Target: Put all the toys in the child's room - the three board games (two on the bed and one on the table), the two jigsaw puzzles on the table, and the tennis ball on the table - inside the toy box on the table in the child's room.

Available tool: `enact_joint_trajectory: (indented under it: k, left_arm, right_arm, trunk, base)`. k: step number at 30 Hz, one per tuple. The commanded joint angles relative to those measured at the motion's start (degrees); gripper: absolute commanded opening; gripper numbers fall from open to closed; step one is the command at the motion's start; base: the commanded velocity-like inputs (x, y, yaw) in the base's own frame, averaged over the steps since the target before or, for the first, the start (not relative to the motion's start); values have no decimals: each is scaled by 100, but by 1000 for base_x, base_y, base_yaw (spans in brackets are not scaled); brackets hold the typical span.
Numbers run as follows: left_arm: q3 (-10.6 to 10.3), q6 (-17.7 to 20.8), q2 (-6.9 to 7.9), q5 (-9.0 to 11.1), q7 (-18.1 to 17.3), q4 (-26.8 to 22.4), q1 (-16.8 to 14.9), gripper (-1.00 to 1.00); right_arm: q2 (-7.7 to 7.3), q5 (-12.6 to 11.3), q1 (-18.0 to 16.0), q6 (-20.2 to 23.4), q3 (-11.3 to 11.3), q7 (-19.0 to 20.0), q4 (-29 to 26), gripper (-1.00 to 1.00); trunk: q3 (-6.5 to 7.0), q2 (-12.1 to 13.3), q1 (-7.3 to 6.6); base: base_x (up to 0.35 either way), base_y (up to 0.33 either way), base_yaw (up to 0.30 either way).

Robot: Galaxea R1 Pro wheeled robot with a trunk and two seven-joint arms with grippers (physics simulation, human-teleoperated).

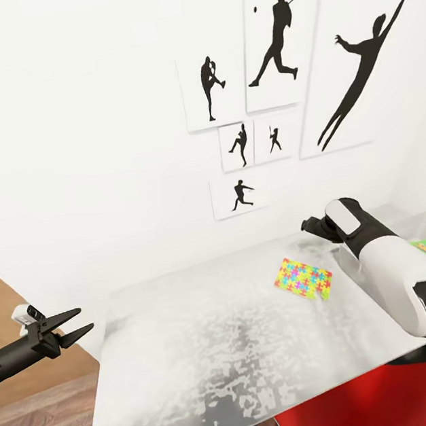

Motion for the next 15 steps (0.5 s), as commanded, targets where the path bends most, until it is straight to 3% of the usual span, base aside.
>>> enact_joint_trajectory:
  k: [1, 7, 15]
  left_arm:
    - [-2, 23, 2, 0, -17, 1, -5, 100]
    - [0, 23, 2, 0, -17, 7, -5, 100]
    - [6, 23, 2, 0, -17, 8, -5, 100]
  right_arm:
    - [0, -58, -5, -2, -6, -53, -7, 100]
    - [3, -63, -10, -49, -10, -73, -5, 100]
    - [22, -64, -17, -131, -28, -376, -8, 100]
  trunk:
    - [-21, -12, 3]
    - [-78, -12, 3]
    - [-154, -12, 3]
  base:
    - [0, 0, 0]
    - [0, 0, 0]
    - [0, 0, 0]
